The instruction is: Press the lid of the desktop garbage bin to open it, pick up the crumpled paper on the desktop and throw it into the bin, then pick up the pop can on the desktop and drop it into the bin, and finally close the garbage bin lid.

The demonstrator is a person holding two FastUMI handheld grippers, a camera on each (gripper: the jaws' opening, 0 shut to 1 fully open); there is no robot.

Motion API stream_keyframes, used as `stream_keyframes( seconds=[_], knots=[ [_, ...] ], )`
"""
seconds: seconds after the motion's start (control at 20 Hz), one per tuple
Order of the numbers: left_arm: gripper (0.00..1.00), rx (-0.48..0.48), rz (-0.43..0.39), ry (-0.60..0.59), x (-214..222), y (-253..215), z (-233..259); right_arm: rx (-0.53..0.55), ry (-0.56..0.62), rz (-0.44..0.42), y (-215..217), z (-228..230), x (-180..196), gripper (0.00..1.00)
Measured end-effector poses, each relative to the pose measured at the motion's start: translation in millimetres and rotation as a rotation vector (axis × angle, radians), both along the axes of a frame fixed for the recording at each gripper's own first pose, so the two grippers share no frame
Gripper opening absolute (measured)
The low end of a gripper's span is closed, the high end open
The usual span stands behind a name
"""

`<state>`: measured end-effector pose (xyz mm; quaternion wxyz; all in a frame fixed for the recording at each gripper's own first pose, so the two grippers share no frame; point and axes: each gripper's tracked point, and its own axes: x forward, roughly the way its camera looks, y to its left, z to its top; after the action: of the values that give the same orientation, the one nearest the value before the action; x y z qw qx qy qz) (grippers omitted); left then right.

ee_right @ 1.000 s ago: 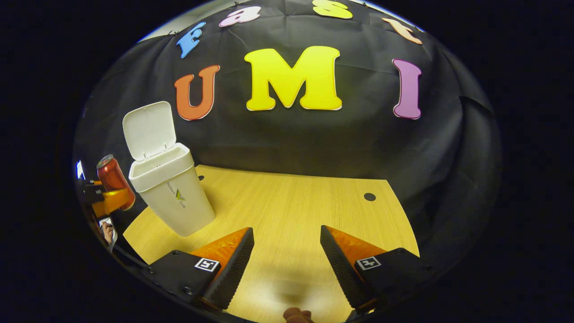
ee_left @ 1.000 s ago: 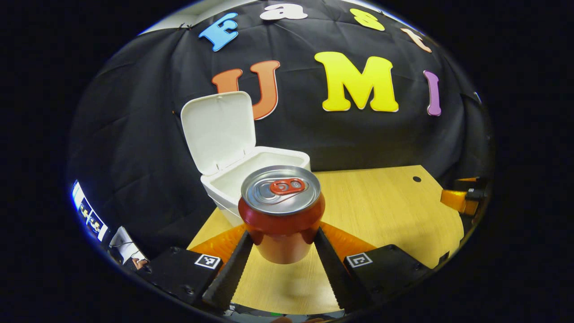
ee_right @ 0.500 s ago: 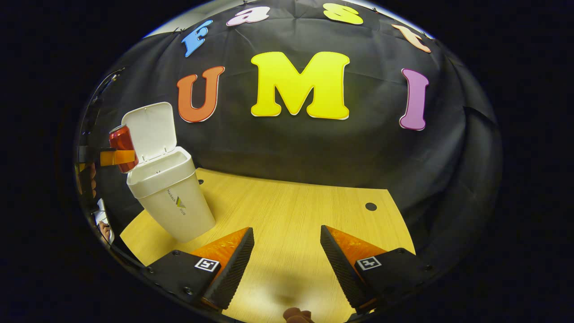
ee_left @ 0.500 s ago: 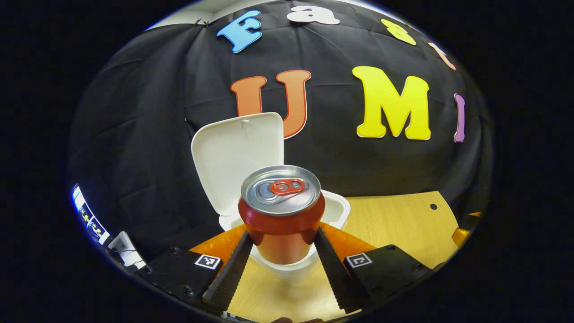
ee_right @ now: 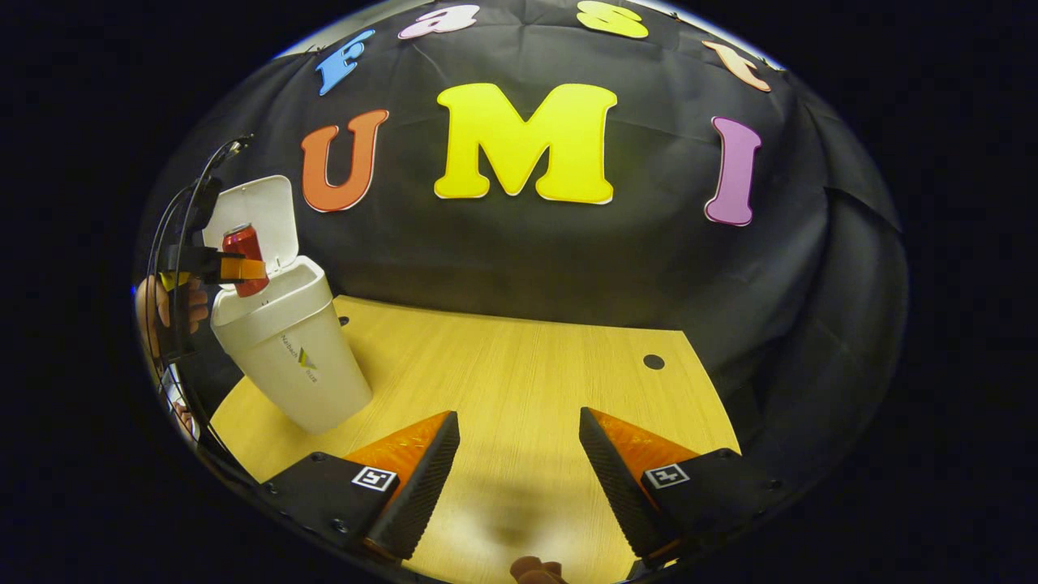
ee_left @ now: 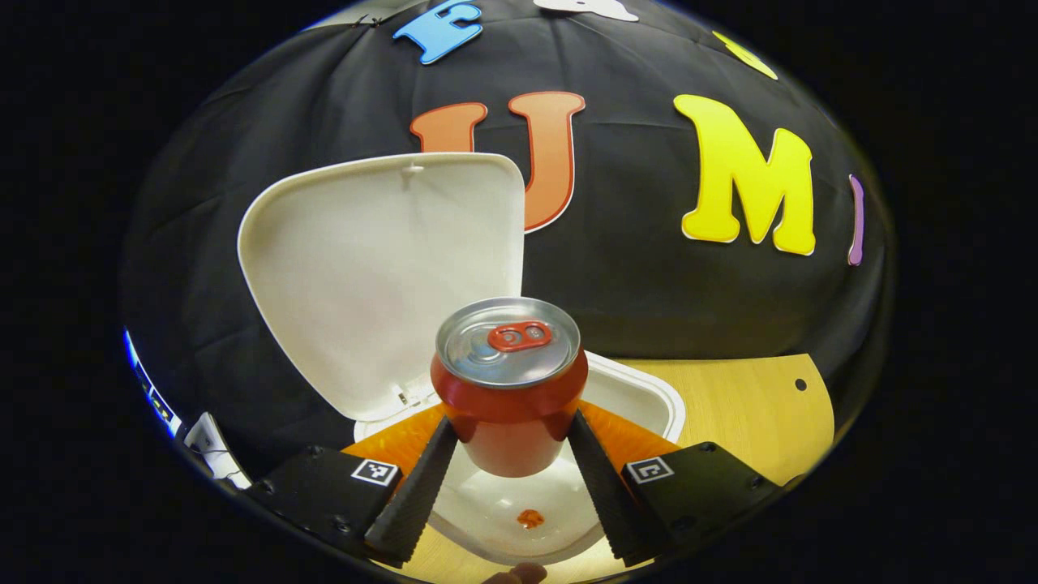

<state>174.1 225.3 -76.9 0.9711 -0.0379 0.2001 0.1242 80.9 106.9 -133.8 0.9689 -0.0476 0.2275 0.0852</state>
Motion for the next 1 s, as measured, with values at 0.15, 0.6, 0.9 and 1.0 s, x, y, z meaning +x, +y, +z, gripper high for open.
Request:
stream_keyframes(
  seconds=[0.15,0.6,0.9,1.0],
  knots=[
    [0.87,-0.016,0.014,0.006,1.8,-1.4,-4.0,0.008,0.012,-0.022,-8.9,-4.4,-0.8,0.95],
    [0.95,0.014,0.059,-0.071,-16.6,-7.7,28.2,0.038,0.051,0.004,-10.1,-16.6,-7.1,0.94],
    [0.97,0.076,0.090,-0.120,-31.7,-7.7,84.0,0.062,0.042,0.044,-11.4,-10.4,-6.0,0.94],
    [0.97,0.091,0.119,-0.142,-31.0,0.2,106.1,0.088,0.037,0.043,-14.7,-4.5,-1.2,0.94]
  ],
)
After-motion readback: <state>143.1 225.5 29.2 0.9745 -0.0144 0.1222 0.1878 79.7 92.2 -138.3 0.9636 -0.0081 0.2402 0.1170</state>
